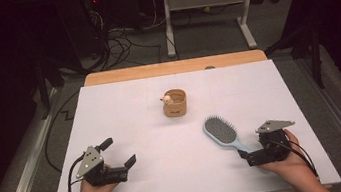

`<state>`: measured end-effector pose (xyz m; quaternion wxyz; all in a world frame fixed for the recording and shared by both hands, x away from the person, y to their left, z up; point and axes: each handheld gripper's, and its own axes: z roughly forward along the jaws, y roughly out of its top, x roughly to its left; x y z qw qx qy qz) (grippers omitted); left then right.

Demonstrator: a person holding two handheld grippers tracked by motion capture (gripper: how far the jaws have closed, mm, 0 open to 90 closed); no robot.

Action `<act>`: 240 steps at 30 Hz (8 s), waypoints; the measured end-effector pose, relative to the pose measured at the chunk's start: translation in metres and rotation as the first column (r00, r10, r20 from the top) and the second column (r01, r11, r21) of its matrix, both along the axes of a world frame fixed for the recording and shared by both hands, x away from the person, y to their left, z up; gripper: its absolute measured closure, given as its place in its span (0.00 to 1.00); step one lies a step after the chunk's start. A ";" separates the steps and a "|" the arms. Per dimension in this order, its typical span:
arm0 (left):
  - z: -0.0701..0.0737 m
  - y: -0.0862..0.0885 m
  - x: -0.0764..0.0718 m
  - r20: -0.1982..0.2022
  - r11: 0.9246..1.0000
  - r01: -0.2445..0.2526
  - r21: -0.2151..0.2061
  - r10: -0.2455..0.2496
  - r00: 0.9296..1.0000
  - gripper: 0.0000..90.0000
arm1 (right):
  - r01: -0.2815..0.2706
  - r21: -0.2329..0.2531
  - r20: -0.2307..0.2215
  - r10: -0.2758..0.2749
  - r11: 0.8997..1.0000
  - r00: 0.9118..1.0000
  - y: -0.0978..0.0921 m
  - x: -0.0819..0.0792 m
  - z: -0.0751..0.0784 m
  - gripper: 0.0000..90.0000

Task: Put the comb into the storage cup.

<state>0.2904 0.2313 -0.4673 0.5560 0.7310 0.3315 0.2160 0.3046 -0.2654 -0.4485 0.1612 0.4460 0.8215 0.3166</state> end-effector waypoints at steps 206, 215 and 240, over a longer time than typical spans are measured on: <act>0.003 0.003 0.000 -0.029 1.000 0.007 -0.018 -0.008 1.000 0.00 | -0.055 0.155 0.351 -0.003 0.986 0.936 0.049 0.031 0.060 0.23; 0.004 0.002 0.000 -0.034 1.000 0.003 -0.012 -0.004 0.999 0.00 | -0.043 0.220 0.420 -0.055 0.975 0.906 0.049 0.024 0.061 0.23; 0.005 0.003 0.001 -0.041 1.000 -0.013 -0.006 0.013 0.999 0.00 | -0.039 0.309 0.548 -0.145 0.950 0.824 0.047 0.011 0.049 0.23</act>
